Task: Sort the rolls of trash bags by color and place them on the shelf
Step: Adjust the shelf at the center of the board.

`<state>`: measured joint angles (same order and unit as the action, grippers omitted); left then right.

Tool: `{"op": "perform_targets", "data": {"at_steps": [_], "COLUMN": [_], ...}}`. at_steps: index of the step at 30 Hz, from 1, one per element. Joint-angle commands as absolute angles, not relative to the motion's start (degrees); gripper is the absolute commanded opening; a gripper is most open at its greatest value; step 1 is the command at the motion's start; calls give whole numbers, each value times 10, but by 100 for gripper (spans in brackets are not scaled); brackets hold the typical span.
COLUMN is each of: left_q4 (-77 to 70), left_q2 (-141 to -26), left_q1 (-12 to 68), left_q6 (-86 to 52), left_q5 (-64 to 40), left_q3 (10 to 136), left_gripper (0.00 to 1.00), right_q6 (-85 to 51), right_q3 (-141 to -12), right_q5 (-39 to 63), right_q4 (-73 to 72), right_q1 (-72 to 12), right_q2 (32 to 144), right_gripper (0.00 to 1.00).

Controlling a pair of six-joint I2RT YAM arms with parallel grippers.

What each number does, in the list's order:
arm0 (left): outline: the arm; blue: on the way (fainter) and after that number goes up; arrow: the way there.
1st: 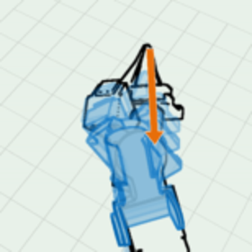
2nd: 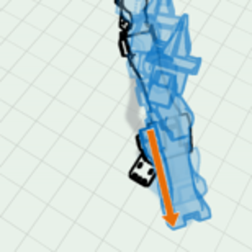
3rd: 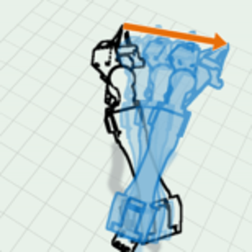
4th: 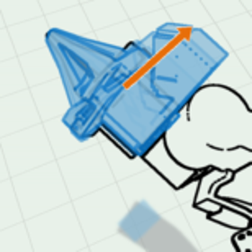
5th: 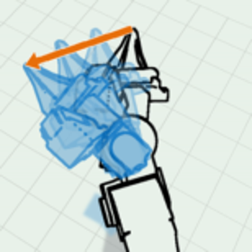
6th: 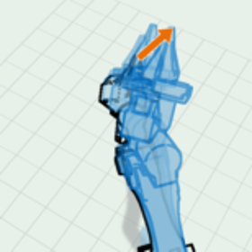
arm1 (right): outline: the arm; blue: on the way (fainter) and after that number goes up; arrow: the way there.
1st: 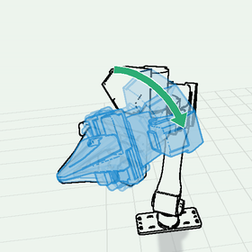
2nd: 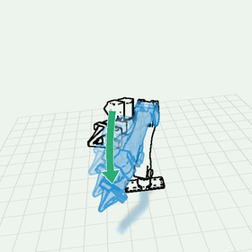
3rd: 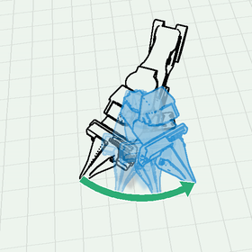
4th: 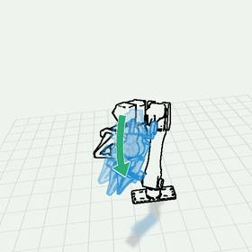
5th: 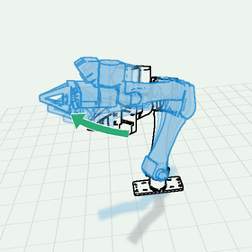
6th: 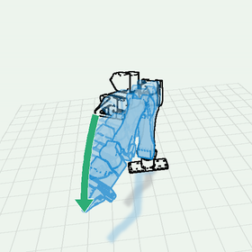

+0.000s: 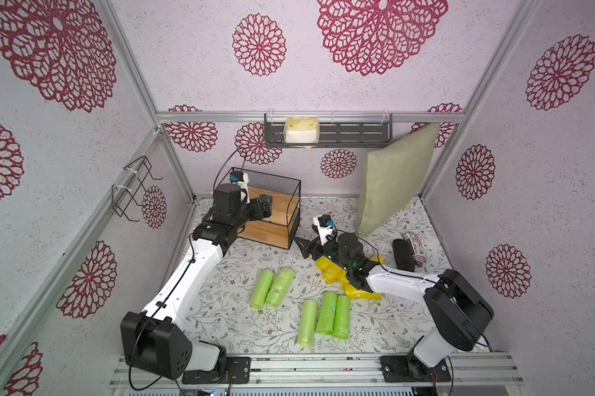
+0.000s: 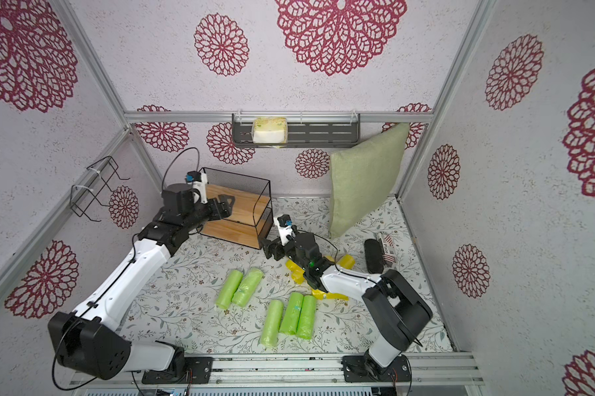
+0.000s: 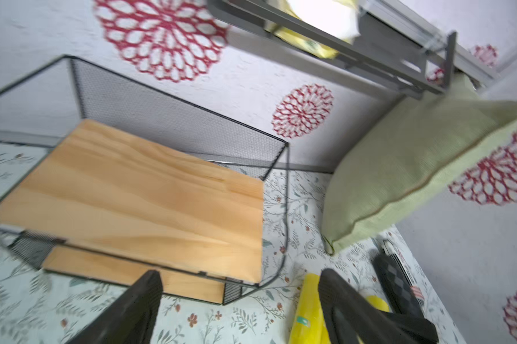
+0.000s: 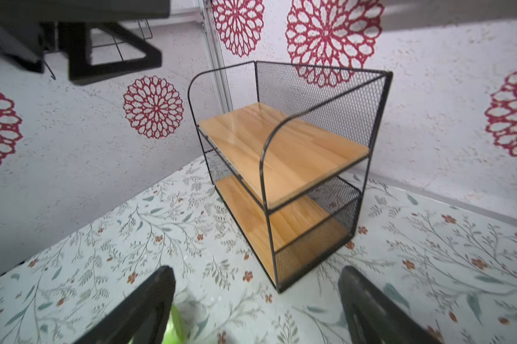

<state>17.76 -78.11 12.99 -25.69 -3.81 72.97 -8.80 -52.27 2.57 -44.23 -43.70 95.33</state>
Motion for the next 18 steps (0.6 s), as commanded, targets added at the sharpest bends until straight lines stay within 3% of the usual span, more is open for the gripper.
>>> {"op": "perform_targets", "data": {"at_steps": [1,8,18], "left_q4": [170,224,276], "left_q2": [-758,-701,-692], "left_q1": [133,140,199], "left_q6": [-297,-319,-320], "left_q5": [-18,-8,29], "left_q3": [682,605,514], "left_gripper": [86,85,86], "right_q6": [-63,-48,-60], "right_q3": [-581,-696,-741], "right_q5": [-9,-14,-22], "right_q4": [-501,-469,-407], "right_q1": [-438,-418,-350], "right_q2": [1002,1106,1125], "right_gripper": [84,74,62]}}
